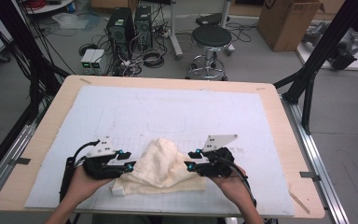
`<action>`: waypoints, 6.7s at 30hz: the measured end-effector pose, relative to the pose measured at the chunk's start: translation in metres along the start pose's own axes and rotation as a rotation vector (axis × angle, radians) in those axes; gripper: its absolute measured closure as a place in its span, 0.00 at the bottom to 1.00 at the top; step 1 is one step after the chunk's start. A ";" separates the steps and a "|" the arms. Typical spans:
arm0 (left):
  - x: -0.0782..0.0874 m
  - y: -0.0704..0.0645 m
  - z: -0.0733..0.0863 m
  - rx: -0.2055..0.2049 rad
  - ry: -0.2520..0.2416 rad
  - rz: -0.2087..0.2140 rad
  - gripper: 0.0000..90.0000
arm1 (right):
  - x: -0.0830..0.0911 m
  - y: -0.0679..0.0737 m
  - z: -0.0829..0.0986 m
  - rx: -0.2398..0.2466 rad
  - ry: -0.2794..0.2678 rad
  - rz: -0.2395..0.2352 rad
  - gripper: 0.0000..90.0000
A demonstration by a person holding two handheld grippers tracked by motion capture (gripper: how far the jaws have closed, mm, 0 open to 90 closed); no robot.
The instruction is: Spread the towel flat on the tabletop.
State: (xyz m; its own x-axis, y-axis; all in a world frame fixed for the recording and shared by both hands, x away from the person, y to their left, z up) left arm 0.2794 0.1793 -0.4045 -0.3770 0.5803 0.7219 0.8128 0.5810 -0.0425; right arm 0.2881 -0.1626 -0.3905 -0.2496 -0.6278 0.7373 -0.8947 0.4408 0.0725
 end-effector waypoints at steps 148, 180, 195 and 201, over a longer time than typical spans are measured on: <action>-0.008 0.000 0.061 -0.022 0.052 0.008 0.72 | -0.018 -0.002 0.066 0.012 0.125 0.006 0.70; 0.025 -0.031 0.071 -0.080 -0.026 0.003 0.98 | 0.001 0.002 0.068 -0.023 0.076 -0.080 0.98; 0.019 -0.019 0.064 -0.013 -0.037 0.005 0.69 | 0.008 -0.006 0.063 -0.069 0.019 -0.089 0.78; 0.013 -0.007 0.057 0.046 -0.048 -0.007 0.65 | 0.008 -0.018 0.060 -0.115 -0.008 -0.034 0.73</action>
State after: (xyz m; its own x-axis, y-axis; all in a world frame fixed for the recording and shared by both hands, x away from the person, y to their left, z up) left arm 0.2439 0.2155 -0.4349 -0.4044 0.6021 0.6885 0.7893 0.6101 -0.0699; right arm 0.2804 -0.2142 -0.4264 -0.2231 -0.6483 0.7280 -0.8545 0.4895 0.1740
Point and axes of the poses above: each handheld gripper's, and its own axes: x roughly backward along the jaws, z roughly out of its underside, y roughly to its left, the point moved 1 cm from there along -x, roughly forward along the jaws, and after that the axes turned 11 degrees about y, right-handed, at the moved point
